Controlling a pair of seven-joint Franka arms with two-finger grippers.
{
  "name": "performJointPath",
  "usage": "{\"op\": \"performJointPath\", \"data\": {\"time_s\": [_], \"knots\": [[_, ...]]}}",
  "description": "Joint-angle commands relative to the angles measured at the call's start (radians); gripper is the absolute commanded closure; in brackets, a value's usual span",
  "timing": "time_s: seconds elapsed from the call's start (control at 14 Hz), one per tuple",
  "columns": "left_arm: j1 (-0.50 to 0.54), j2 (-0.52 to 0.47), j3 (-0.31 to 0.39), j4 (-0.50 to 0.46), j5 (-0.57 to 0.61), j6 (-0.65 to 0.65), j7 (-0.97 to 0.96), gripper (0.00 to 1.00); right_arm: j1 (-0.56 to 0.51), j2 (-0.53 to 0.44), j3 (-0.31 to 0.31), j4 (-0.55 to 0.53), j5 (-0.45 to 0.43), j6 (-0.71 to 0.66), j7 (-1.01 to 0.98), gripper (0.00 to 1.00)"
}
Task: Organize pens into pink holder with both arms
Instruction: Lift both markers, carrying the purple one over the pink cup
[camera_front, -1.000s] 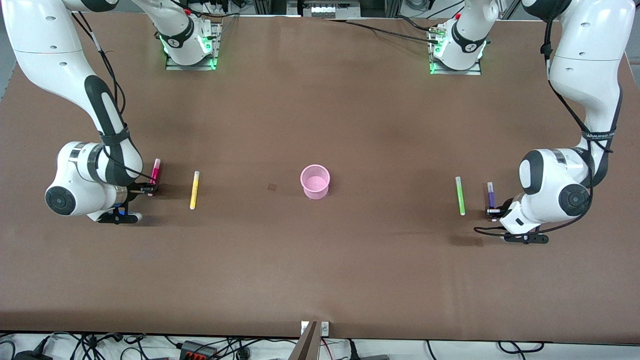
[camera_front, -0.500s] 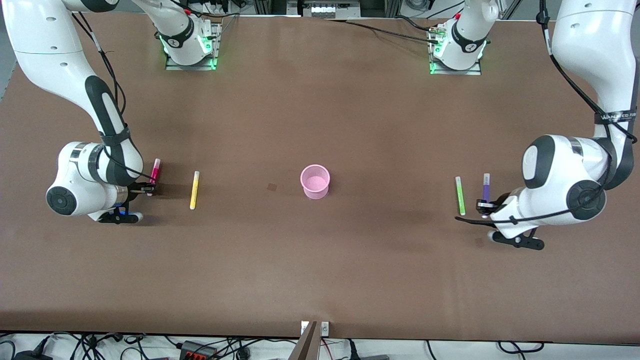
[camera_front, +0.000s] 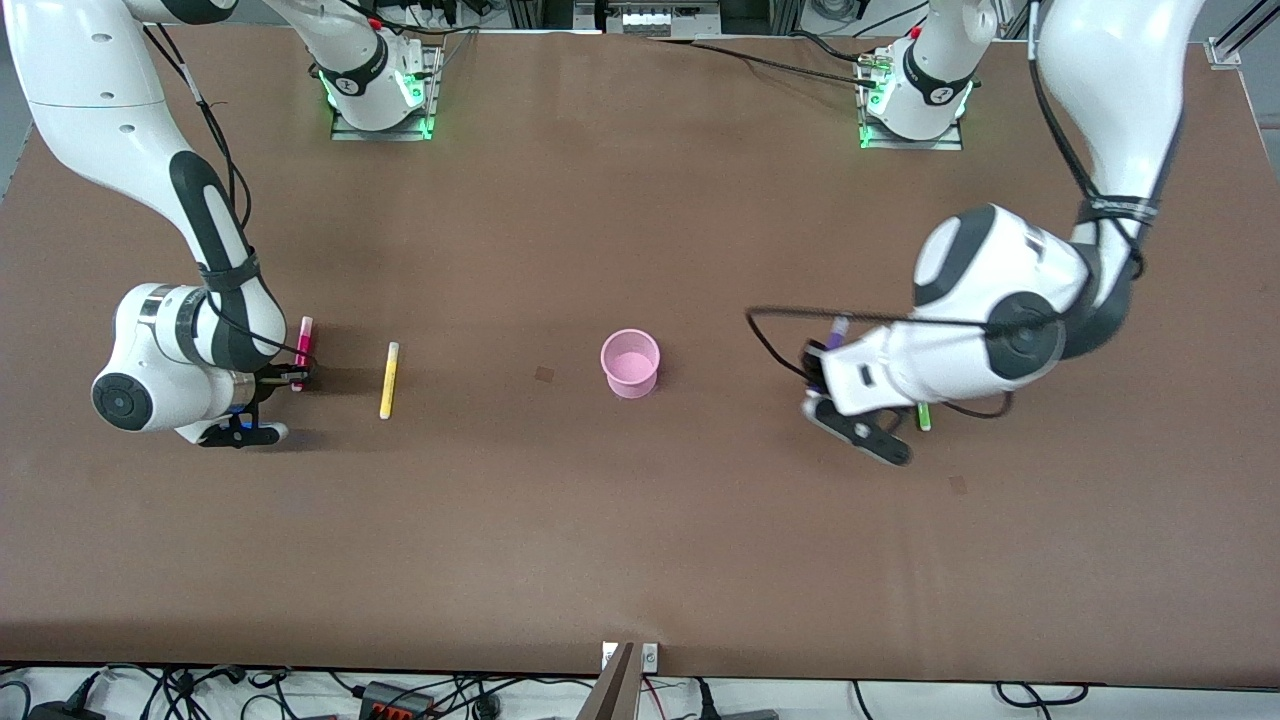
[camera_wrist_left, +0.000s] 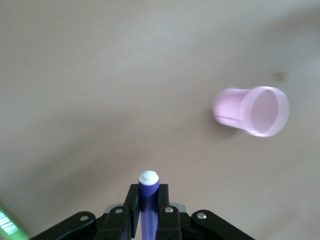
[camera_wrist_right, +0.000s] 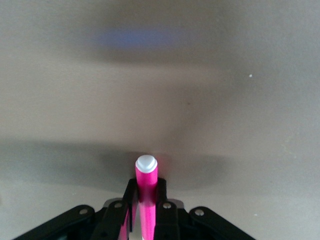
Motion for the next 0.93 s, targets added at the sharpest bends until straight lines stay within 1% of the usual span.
{"op": "performJointPath", "data": {"time_s": [0.0, 0.07, 0.21, 0.29, 0.36, 0.5, 0.57, 0.71, 0.86], "knots": [[0.006, 0.048, -0.107, 0.014, -0.077, 0.081, 0.143, 0.98, -0.007, -0.023, 0.019, 0.039, 0.003, -0.103, -0.078, 1.00], [0.001, 0.065, -0.121, 0.008, -0.109, 0.138, 0.250, 0.98, -0.004, -0.029, 0.022, 0.071, 0.004, -0.136, -0.124, 1.00], [-0.036, 0.088, -0.126, 0.009, -0.168, 0.211, 0.388, 0.98, -0.001, -0.029, 0.052, 0.172, 0.004, -0.183, -0.229, 1.00], [-0.057, 0.098, -0.127, 0.006, -0.185, 0.276, 0.467, 0.98, -0.001, -0.031, 0.066, 0.220, 0.006, -0.225, -0.233, 1.00], [-0.088, 0.107, -0.127, 0.003, -0.191, 0.345, 0.568, 0.98, -0.001, -0.032, 0.094, 0.263, 0.006, -0.260, -0.234, 1.00], [-0.137, 0.142, -0.129, 0.002, -0.192, 0.442, 0.724, 0.99, -0.001, -0.037, 0.153, 0.341, 0.010, -0.291, -0.236, 1.00], [-0.158, 0.162, -0.127, 0.002, -0.191, 0.483, 0.795, 0.99, -0.004, -0.038, 0.204, 0.363, 0.033, -0.291, -0.238, 1.00], [-0.175, 0.202, -0.130, -0.006, -0.198, 0.578, 0.982, 0.99, -0.003, -0.037, 0.284, 0.419, 0.079, -0.288, -0.253, 1.00], [-0.177, 0.225, -0.130, -0.029, -0.215, 0.607, 1.119, 0.99, -0.001, -0.037, 0.354, 0.449, 0.093, -0.280, -0.265, 1.00]]}}
